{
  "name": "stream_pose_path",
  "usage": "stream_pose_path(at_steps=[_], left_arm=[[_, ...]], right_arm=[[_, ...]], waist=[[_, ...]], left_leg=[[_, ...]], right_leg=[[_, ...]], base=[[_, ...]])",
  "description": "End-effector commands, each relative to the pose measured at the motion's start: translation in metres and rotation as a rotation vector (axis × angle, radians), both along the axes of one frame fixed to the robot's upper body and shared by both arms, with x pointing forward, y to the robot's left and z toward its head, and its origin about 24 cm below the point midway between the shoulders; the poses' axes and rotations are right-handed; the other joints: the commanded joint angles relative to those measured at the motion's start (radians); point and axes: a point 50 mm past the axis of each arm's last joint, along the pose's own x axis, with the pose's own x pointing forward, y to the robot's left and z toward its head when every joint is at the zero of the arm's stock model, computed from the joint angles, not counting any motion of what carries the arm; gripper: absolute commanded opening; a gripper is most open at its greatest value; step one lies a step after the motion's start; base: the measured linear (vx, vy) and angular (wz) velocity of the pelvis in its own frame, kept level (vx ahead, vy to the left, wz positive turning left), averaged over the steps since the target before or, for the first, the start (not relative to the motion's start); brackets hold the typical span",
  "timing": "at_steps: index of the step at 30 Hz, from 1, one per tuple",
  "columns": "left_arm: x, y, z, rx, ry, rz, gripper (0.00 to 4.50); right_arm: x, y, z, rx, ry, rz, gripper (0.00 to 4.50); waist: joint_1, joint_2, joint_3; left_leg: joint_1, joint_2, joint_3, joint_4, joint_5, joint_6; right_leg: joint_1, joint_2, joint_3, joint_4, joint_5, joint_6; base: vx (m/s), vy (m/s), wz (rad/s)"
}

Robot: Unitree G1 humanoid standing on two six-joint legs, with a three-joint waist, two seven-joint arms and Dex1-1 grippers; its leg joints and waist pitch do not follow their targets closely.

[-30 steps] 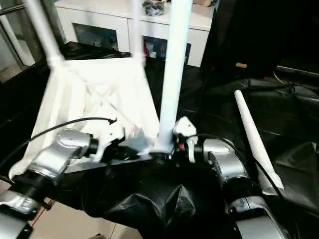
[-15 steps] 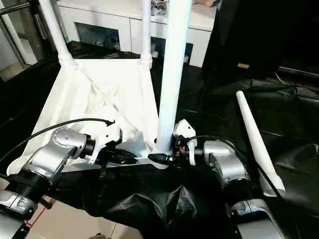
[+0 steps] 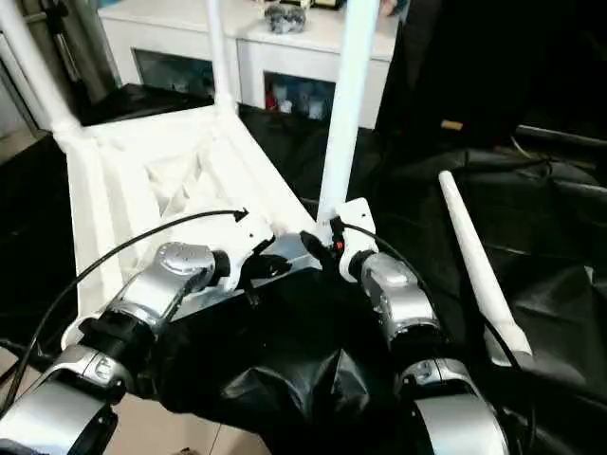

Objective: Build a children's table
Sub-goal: Rotate leg to tighten

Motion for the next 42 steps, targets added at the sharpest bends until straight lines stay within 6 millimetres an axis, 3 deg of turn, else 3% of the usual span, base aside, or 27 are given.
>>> stream_pose_path(at_steps=[1,6,12,18,26,33,36,37,38,39,42], left_arm=[[-0.002,-0.021,0.013,-0.077,-0.045,-0.070,0.00],[-0.010,-0.007,0.010,-0.072,-0.025,-0.165,0.00],[-0.019,0.012,0.010,-0.078,0.002,-0.265,0.00],[-0.027,0.032,0.009,-0.049,0.057,-0.356,0.00],[-0.030,0.042,0.010,-0.022,0.084,-0.390,0.00],[-0.027,0.038,0.011,-0.040,0.063,-0.356,0.00],[-0.021,0.031,0.011,-0.055,0.034,-0.288,0.00],[-0.017,0.026,0.010,-0.056,0.019,-0.238,0.00],[-0.017,0.026,0.010,-0.056,0.019,-0.238,0.00],[-0.015,0.022,0.009,-0.058,0.012,-0.209,0.00],[-0.009,0.009,0.007,-0.058,-0.004,-0.126,0.00]], right_arm=[[-0.016,0.032,-0.018,0.033,0.093,0.160,3.50],[-0.015,0.018,-0.010,-0.021,0.029,0.274,3.76],[-0.023,-0.002,-0.001,-0.004,0.012,0.455,3.76],[-0.035,-0.014,0.004,0.022,0.039,0.639,3.76],[-0.044,-0.010,0.003,0.044,0.077,0.743,3.15],[-0.041,-0.004,0.000,0.059,0.065,0.671,2.72],[-0.032,-0.003,-0.007,0.033,0.075,0.508,2.72],[-0.027,-0.002,-0.012,0.001,0.077,0.399,2.70],[-0.027,-0.002,-0.012,0.001,0.077,0.399,2.70],[-0.025,-0.001,-0.015,-0.016,0.086,0.342,2.70],[-0.021,0.004,-0.023,-0.022,0.120,0.200,2.70]], waist=[[-0.002,-0.005,-0.053],[-0.003,-0.006,-0.053],[-0.001,-0.007,-0.055],[0.004,-0.008,-0.052],[0.009,-0.010,-0.052],[0.008,-0.008,-0.051],[0.001,-0.010,-0.049],[-0.001,-0.009,-0.046],[-0.008,-0.011,-0.043],[-0.007,-0.006,-0.043],[-0.012,-0.009,-0.044]], left_leg=[[-0.001,0.017,0.000,-0.059,-0.195,0.034],[-0.004,0.020,-0.001,-0.059,-0.204,0.039],[-0.004,0.022,0.002,-0.056,-0.164,0.070],[-0.002,0.027,0.004,-0.057,-0.183,0.072],[-0.001,0.026,0.003,-0.058,-0.174,0.058],[-0.001,0.026,0.002,-0.059,-0.177,0.049],[0.000,0.023,0.000,-0.062,-0.202,0.033],[0.002,0.023,-0.001,-0.064,-0.218,0.021],[-0.002,0.020,-0.003,-0.067,-0.234,0.011],[0.000,0.020,-0.005,-0.068,-0.238,0.005],[0.007,0.020,-0.001,-0.065,-0.253,0.005]], right_leg=[[0.048,-0.074,0.045,-0.087,-0.248,-0.165],[0.050,-0.076,0.045,-0.085,-0.251,-0.169],[0.053,-0.071,0.046,-0.071,-0.133,-0.211],[0.051,-0.071,0.044,-0.073,-0.176,-0.212],[0.049,-0.072,0.045,-0.073,-0.181,-0.208],[0.049,-0.074,0.046,-0.074,-0.190,-0.205],[0.048,-0.075,0.046,-0.080,-0.246,-0.192],[0.045,-0.076,0.046,-0.087,-0.291,-0.179],[0.047,-0.075,0.044,-0.090,-0.346,-0.161],[0.046,-0.077,0.043,-0.093,-0.373,-0.150],[0.037,-0.075,0.048,-0.099,-0.388,-0.142]], base=[[0.000,0.000,0.00],[0.000,0.000,0.00],[0.000,0.000,0.00],[0.000,0.000,0.00],[0.000,0.000,0.00],[0.000,0.000,0.00],[0.000,0.000,0.00],[0.000,0.000,0.00],[0.000,0.000,0.00],[0.000,0.000,0.00],[0.000,0.000,0.00]])
